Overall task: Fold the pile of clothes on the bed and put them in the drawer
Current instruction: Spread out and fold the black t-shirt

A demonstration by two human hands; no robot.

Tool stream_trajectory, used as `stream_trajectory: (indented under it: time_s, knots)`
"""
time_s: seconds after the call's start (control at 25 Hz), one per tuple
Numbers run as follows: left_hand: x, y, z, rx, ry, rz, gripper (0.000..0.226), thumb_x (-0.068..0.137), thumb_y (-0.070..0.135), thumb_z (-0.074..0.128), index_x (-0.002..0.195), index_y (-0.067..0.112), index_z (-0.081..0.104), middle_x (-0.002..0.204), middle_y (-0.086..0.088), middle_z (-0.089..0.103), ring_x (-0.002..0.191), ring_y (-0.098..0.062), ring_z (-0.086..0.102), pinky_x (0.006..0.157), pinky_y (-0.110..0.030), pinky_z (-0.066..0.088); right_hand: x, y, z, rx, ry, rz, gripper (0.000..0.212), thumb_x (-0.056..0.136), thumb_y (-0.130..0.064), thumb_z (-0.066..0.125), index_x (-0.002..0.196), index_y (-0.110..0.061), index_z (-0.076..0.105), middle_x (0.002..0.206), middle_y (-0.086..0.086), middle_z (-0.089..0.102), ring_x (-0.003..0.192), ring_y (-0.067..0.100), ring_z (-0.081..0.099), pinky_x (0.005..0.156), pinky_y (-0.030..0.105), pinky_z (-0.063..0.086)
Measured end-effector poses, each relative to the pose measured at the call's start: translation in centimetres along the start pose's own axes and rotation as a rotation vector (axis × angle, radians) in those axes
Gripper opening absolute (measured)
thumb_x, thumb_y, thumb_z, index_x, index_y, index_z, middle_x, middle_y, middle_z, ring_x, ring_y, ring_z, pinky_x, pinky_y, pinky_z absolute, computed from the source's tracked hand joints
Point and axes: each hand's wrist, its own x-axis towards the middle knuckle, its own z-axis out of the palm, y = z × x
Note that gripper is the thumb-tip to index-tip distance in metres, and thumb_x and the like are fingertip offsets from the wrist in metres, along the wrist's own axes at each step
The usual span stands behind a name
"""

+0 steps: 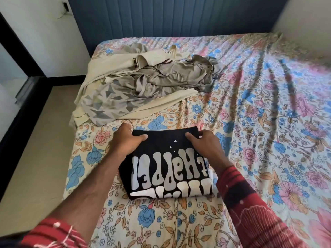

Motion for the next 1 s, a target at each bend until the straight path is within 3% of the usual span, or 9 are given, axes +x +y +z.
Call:
stream_trajectory:
  time_s: [0.16,0.32,0.4,0.52,0.6,0.72,0.8,0.88,1.0]
  knots:
    - [-0.1,1.3,-1.7,-0.299,-0.265,-0.111,0.027,0.077,-0.001,0.081,0.101,0.008,0.072,0.097,-0.011,0.076,0.093,-0.024,0.072,0.078,-0.038,0.06,-0.3,-0.3,-1.5,0.536,-0.189,0.071,0.026,0.091,-0.015,0.076,0.107,0.004,0.074,0.092,0.015,0.078,0.087,0.032,0.077,0.068,0.034,0.063]
    - [-2.0,5.4,-4.3,-0.53,-0.252,0.194,0.035,0.08,-0.013,0.076,0.09,0.021,0.073,0.084,0.005,0.076,0.081,-0.009,0.071,0.072,-0.023,0.059,-2.4,-1.8,-6.0,1.0,-0.289,-0.119,0.035,0.092,-0.015,0.067,0.122,0.002,0.066,0.115,0.022,0.074,0.109,0.039,0.071,0.085,0.043,0.063]
    - [-2.9,8.3,-6.3,-0.599,-0.212,0.386,0.039,0.078,-0.012,0.077,0.085,0.027,0.073,0.08,0.009,0.075,0.081,-0.006,0.07,0.072,-0.022,0.058,-3.6,-2.9,-8.6,1.071,-0.259,-0.284,0.034,0.091,-0.016,0.064,0.123,-0.004,0.067,0.12,0.02,0.073,0.11,0.036,0.071,0.086,0.042,0.062]
    - [-3.4,9.6,-9.1,-0.557,-0.177,0.634,0.036,0.073,-0.011,0.081,0.086,0.021,0.076,0.088,0.01,0.075,0.092,-0.009,0.068,0.083,-0.025,0.054,-6.3,-3.8,-11.3,0.849,-0.064,-0.596,0.022,0.089,-0.008,0.067,0.111,-0.008,0.071,0.105,0.007,0.077,0.094,0.025,0.075,0.074,0.034,0.061]
    - [-4.4,7.7,-10.0,-0.527,-0.183,0.618,0.032,0.075,-0.008,0.08,0.088,0.02,0.078,0.105,0.008,0.074,0.109,-0.011,0.064,0.09,-0.029,0.054,-8.8,-3.2,-10.7,0.617,-0.028,-0.728,0.019,0.085,-0.005,0.073,0.1,-0.016,0.072,0.093,-0.005,0.077,0.084,0.013,0.074,0.068,0.026,0.06]
    - [-6.0,0.7,-8.2,-0.373,-0.145,0.409,0.033,0.079,-0.012,0.075,0.086,0.021,0.075,0.116,0.005,0.064,0.115,-0.013,0.058,0.094,-0.029,0.053,-12.4,0.0,-5.1,0.19,-0.18,-0.848,0.043,0.085,-0.002,0.078,0.098,-0.043,0.071,0.105,-0.01,0.076,0.094,0.003,0.073,0.076,0.019,0.058]
    - [-7.5,-5.2,-6.5,-0.176,-0.152,0.335,0.051,0.077,-0.02,0.07,0.077,0.031,0.076,0.107,0.003,0.059,0.105,-0.017,0.059,0.091,-0.034,0.053,-14.9,2.9,0.0,-0.053,-0.335,-0.898,0.046,0.076,0.001,0.076,0.099,-0.039,0.075,0.114,-0.016,0.075,0.111,-0.006,0.064,0.088,0.023,0.052]
    - [-8.3,-9.7,-5.4,-0.11,-0.147,0.29,0.066,0.074,-0.025,0.067,0.074,0.041,0.077,0.102,-0.001,0.057,0.098,-0.027,0.061,0.085,-0.033,0.052,-16.7,4.8,3.2,-0.268,-0.345,-1.006,0.039,0.071,-0.013,0.073,0.104,-0.034,0.075,0.121,-0.024,0.071,0.124,-0.012,0.051,0.097,0.033,0.042]
    - [-9.6,-11.4,-5.4,-0.215,-0.02,0.144,0.053,0.084,-0.018,0.064,0.108,0.029,0.069,0.1,-0.008,0.063,0.082,-0.02,0.063,0.064,-0.025,0.051,-17.0,2.9,0.8,-0.321,-0.555,-0.907,0.028,0.084,-0.04,0.075,0.111,-0.03,0.074,0.127,-0.02,0.069,0.127,-0.01,0.051,0.108,0.022,0.037]
